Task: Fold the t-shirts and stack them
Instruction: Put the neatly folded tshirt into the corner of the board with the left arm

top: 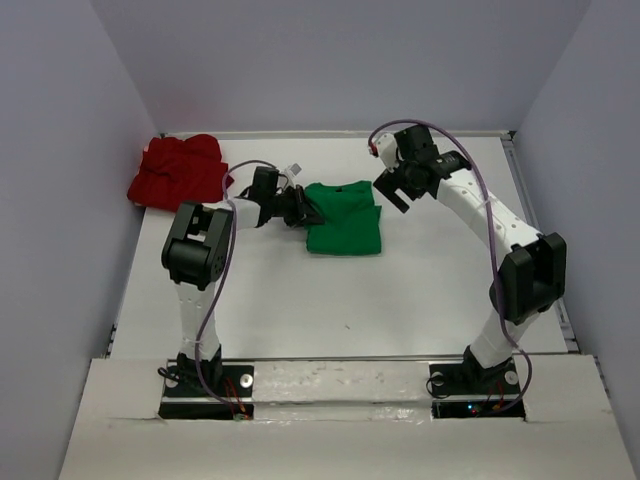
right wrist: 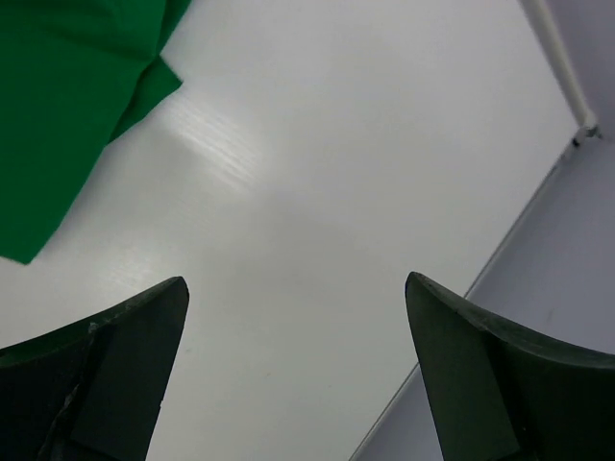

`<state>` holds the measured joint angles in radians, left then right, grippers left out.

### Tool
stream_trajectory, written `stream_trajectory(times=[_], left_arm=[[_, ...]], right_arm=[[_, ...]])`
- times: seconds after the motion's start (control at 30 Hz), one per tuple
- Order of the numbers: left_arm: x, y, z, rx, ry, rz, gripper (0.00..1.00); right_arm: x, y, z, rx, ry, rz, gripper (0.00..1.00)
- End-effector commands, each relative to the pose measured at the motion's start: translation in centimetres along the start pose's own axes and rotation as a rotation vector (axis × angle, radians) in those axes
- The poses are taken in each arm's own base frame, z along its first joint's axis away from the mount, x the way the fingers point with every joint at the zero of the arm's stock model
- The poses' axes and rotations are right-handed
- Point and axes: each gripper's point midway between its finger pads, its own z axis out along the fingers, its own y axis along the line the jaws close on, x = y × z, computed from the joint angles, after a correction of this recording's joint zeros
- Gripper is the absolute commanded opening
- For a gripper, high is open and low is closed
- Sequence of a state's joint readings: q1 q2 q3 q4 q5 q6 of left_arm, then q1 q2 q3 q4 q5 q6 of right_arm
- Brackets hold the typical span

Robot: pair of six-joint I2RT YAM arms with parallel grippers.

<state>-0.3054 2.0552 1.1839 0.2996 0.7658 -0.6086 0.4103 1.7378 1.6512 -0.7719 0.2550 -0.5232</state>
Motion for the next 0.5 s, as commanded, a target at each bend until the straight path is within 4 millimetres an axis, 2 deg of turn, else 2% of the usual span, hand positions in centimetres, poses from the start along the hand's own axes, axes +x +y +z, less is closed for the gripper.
stream_trajectory(times=[0.0,0.03,0.07,0.13,0.33,0.47], left_arm=[[-2.7,0.4,-2.5,-0.098,0.016,0.176,0.00],[-2.3,1.4,-2.6,-0.118,0.058,0.163,0.00],[-1.7,3.2,-2.4,-0.143,0.100,0.143,0.00],[-2.1,4.9,-3.3,-0.174,0.104,0.141,0.00],[-3.6,6.1,-4.9,-0.236,0.127,0.221,0.00],[-5.5,7.2,-7.1,-0.296,0.097,0.265,0.00]], right_arm=[[-0.8,-0.6,-1.8,0.040,-0.086,0.001,1.00],[-0.9,-0.8,-2.0,0.043,-0.096,0.004,1.00],[-0.3,-0.8,-2.1,0.040,-0.090,0.011,1.00],[0.5,-0.8,-2.0,0.017,-0.089,0.027,1.00],[1.7,0.3,-2.2,-0.051,-0.086,0.047,1.00],[2.2,0.2,-2.2,-0.055,-0.079,0.057,1.00]])
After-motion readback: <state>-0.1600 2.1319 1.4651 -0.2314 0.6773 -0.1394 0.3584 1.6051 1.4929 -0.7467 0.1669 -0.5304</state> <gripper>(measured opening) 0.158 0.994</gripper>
